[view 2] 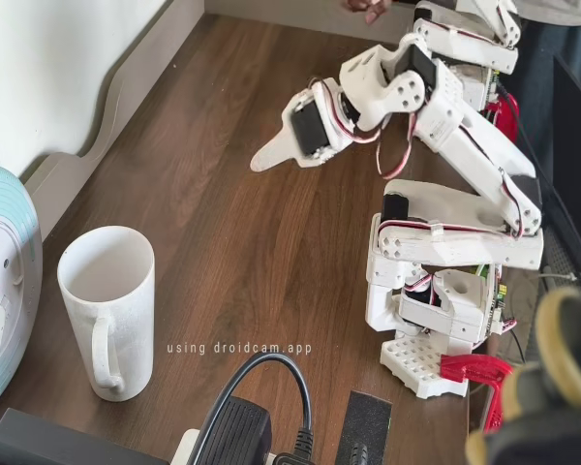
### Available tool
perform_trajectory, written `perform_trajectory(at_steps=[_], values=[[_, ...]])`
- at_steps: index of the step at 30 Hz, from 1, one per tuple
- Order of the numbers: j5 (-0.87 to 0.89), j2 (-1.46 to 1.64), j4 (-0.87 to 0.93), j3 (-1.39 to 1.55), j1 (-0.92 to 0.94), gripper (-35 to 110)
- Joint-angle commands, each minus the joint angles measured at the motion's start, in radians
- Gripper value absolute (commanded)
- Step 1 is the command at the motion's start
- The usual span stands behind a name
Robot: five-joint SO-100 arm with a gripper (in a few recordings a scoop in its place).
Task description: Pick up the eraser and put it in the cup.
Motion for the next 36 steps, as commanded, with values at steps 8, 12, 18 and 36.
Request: perform_trajectory(at_steps=[8, 12, 18, 36], values=[[-0.382, 0.049, 0.044, 0.295, 0.040, 0], [-0.330, 0.049, 0.041, 0.445, 0.048, 0], [-0.109, 0.049, 0.103, 0.448, -0.072, 0], [-0.112, 0.048, 0.092, 0.449, 0.061, 0]])
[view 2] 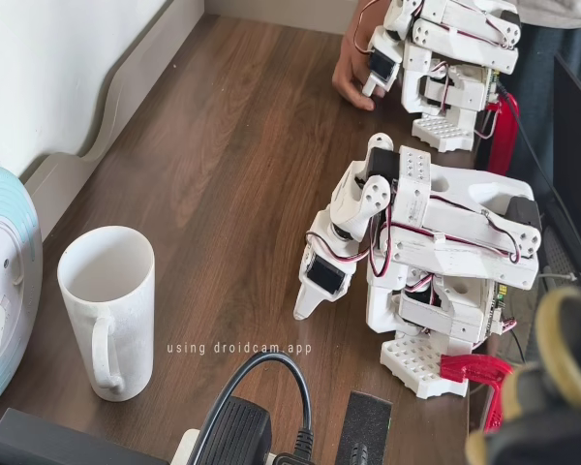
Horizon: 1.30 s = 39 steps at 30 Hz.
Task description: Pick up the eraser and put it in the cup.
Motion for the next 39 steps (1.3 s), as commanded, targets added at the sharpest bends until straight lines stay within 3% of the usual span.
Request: perform_trajectory(at_steps=[1, 7, 39], values=[[-0.074, 0.043, 0.025, 0.014, 0.006, 0], [-0.075, 0.043, 0.025, 0.014, 0.044, 9], [-0.075, 0.043, 0.025, 0.014, 0.043, 9]])
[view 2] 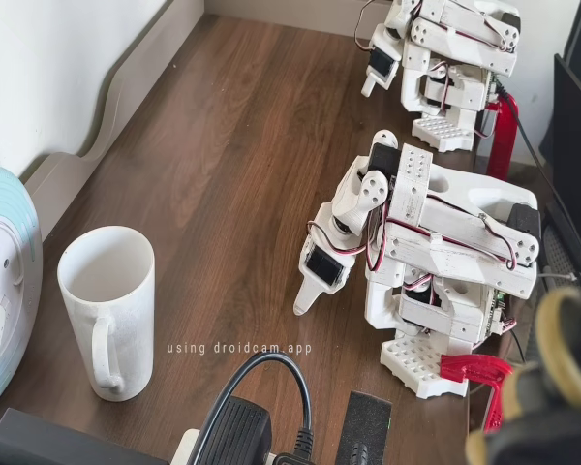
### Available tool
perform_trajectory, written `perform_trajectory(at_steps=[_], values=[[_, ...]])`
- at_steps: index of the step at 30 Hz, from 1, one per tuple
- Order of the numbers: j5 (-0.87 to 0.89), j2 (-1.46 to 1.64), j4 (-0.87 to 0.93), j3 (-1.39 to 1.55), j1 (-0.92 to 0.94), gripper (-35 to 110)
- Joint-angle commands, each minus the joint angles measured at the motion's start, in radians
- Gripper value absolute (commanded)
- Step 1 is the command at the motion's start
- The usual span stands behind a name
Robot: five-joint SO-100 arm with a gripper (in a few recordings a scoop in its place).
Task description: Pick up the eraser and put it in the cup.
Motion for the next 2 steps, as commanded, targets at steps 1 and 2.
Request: perform_trajectory(at_steps=[1, 2], values=[[-0.075, 0.043, 0.025, 0.012, -0.009, 9], [-0.075, 0.043, 0.025, 0.012, -0.009, 9]])
